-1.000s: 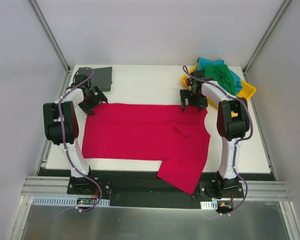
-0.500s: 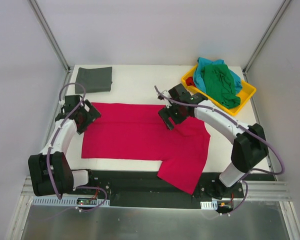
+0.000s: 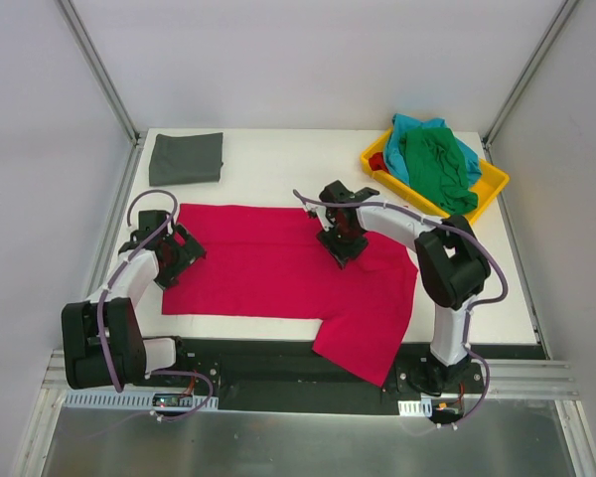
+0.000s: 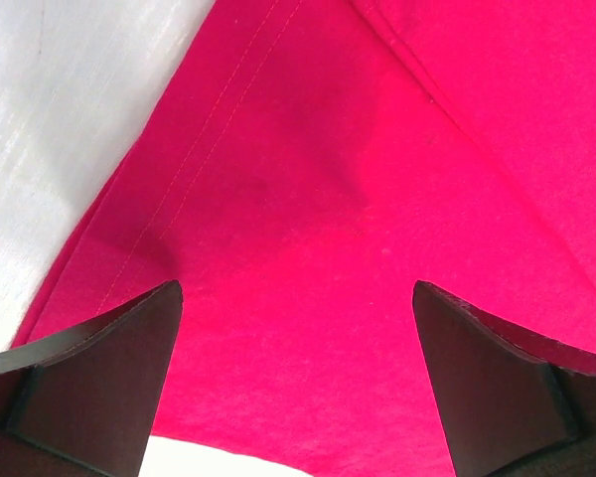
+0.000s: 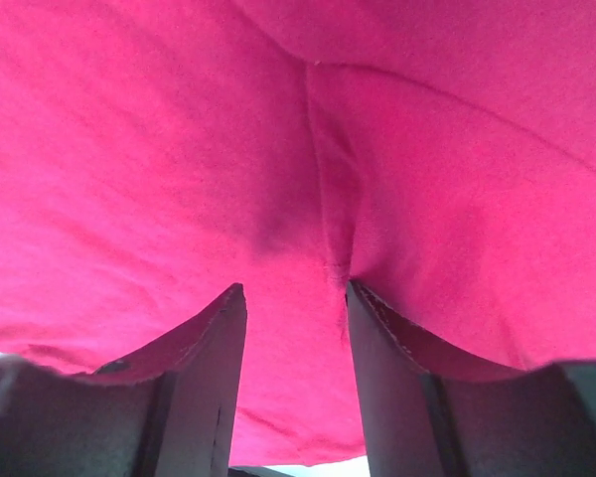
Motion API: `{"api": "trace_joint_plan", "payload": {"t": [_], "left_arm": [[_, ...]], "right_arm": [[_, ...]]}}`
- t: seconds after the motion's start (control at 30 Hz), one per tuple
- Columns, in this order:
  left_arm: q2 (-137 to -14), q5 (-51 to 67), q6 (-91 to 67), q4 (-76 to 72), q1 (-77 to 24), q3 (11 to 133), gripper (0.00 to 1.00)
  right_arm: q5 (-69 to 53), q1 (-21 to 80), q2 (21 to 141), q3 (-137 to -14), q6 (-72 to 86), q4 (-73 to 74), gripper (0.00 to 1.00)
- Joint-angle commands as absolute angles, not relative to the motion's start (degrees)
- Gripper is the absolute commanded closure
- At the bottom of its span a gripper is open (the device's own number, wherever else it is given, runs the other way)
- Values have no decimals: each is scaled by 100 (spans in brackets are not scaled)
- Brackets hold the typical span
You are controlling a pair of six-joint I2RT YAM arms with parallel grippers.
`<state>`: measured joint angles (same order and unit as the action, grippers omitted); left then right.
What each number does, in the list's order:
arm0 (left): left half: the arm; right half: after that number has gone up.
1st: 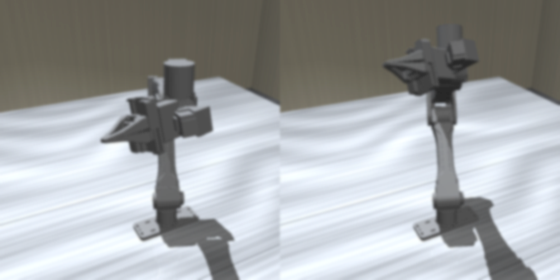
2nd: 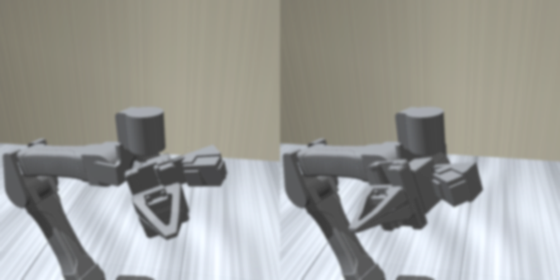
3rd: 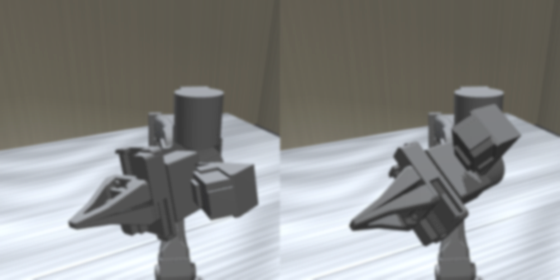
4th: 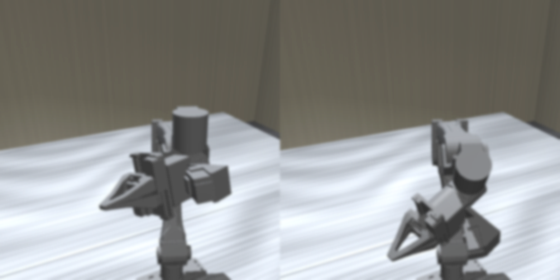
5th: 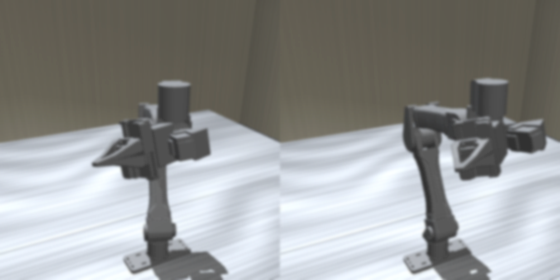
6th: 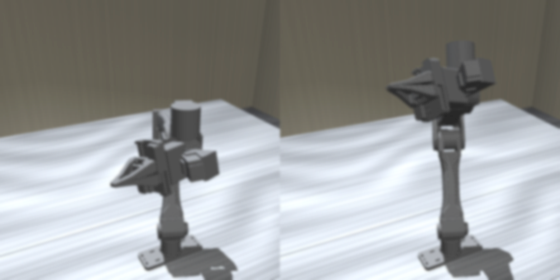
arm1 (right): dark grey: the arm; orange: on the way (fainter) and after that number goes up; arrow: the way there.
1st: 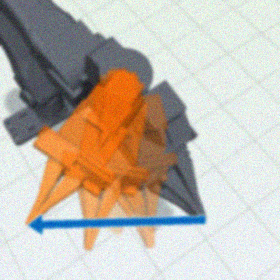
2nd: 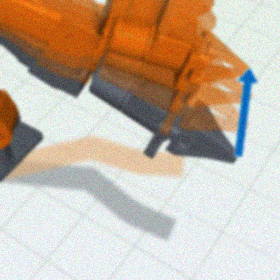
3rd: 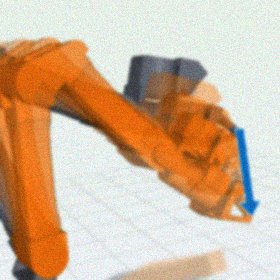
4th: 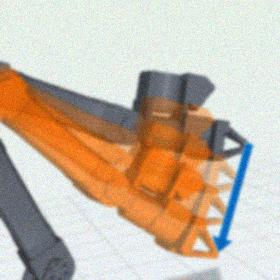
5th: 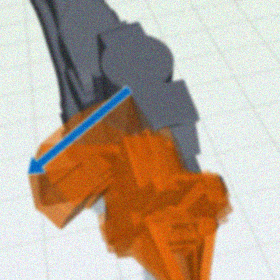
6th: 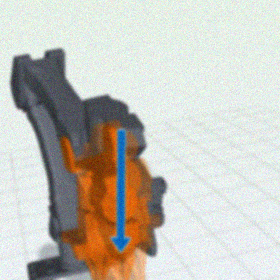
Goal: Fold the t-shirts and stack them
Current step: Fold the flattened tshirt in 1/3 of the way
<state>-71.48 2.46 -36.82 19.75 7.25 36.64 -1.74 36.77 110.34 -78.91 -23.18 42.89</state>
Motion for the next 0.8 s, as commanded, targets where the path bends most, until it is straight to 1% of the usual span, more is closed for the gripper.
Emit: {"api": "trace_joint_plan", "payload": {"t": [0.0, 0.07, 0.37, 0.43, 0.5, 0.77], "left_arm": [[-7312, 114, -3691, 1828, 773, 3639, 1], [-7374, 149, -3683, 1811, 773, 3639, 1], [-7418, 70, -3674, 1767, 773, 3621, 1], [-7418, 44, -3674, 1767, 773, 3612, 1], [-7427, 35, -3665, 1767, 765, 3630, 1], [-7514, 35, -3656, 1758, 773, 3647, 1]], "right_arm": [[252, 3630, 11127, -8200, -2321, 4509, 53], [439, 3630, 11110, -8200, -2294, 4535, 54], [62, 3964, 10310, -7964, -2276, 4571, 50], [-289, 3990, 10257, -7867, -2285, 4518, 50], [-387, 3990, 10327, -7831, -2294, 4535, 53], [-123, 3824, 10933, -8077, -2101, 4491, 57]]}}
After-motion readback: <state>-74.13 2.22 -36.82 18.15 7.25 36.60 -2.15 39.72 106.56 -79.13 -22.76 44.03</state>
